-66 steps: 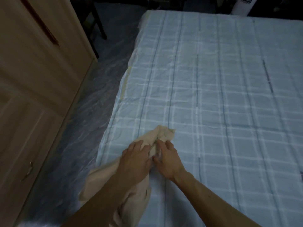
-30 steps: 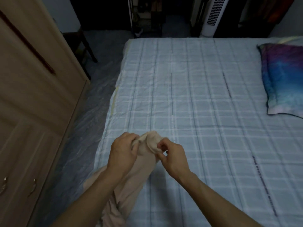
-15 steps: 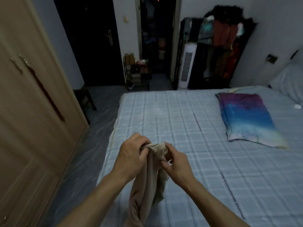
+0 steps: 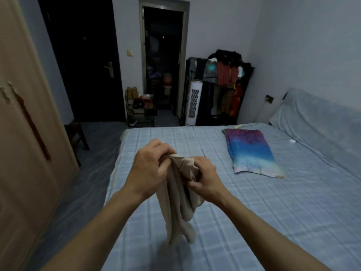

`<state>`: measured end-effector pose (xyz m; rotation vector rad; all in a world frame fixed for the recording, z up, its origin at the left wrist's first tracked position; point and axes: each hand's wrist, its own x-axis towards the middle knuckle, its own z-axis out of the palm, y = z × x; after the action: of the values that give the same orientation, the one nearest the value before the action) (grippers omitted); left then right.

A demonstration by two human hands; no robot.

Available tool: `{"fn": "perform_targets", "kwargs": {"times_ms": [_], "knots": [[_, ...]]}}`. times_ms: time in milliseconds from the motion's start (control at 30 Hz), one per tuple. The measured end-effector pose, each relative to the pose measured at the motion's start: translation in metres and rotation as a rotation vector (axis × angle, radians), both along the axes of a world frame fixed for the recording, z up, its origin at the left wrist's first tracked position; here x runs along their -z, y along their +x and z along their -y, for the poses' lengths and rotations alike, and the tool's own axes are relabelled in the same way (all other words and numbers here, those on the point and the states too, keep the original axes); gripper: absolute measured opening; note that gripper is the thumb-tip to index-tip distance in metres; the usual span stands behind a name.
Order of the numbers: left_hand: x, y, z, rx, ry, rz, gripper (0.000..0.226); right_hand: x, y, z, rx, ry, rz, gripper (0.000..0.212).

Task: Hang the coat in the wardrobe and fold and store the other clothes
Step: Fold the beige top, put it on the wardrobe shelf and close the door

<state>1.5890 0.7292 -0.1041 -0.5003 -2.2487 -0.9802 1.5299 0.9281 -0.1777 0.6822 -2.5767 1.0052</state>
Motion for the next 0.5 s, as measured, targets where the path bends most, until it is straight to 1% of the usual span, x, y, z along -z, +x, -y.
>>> {"fn": "perform_targets", "kwargs": {"times_ms": [100, 133, 200, 300, 333, 433, 500], "knots": [[0.0, 0.013, 0.001, -0.01, 0.018, 0.002, 0.023, -0.005, 0.016, -0.006, -0.032, -0.034, 0.056, 0.017], [0.0, 0.017, 0.002, -0.018, 0.02, 0.014, 0.023, -0.008, 0.022, -0.007, -0.033, -0.04, 0.066, 0.017], [0.002, 0.022, 0.005, -0.043, 0.02, 0.047, 0.024, -0.013, 0.03, -0.01, -0.028, -0.051, 0.051, 0.029], [0.004, 0.025, 0.011, -0.095, 0.002, 0.086, 0.023, -0.022, 0.036, -0.016, -0.023, -0.102, 0.029, 0.033], [0.003, 0.026, 0.012, -0.112, -0.008, 0.101, 0.022, -0.025, 0.038, -0.018, -0.033, -0.117, 0.024, 0.032], [0.002, 0.028, 0.011, -0.151, -0.03, 0.157, 0.018, -0.036, 0.043, -0.019, -0.092, -0.134, 0.005, 0.017], [-0.003, 0.03, 0.008, -0.152, -0.016, 0.201, 0.016, -0.045, 0.046, -0.017, -0.129, -0.158, -0.022, 0.013]]}}
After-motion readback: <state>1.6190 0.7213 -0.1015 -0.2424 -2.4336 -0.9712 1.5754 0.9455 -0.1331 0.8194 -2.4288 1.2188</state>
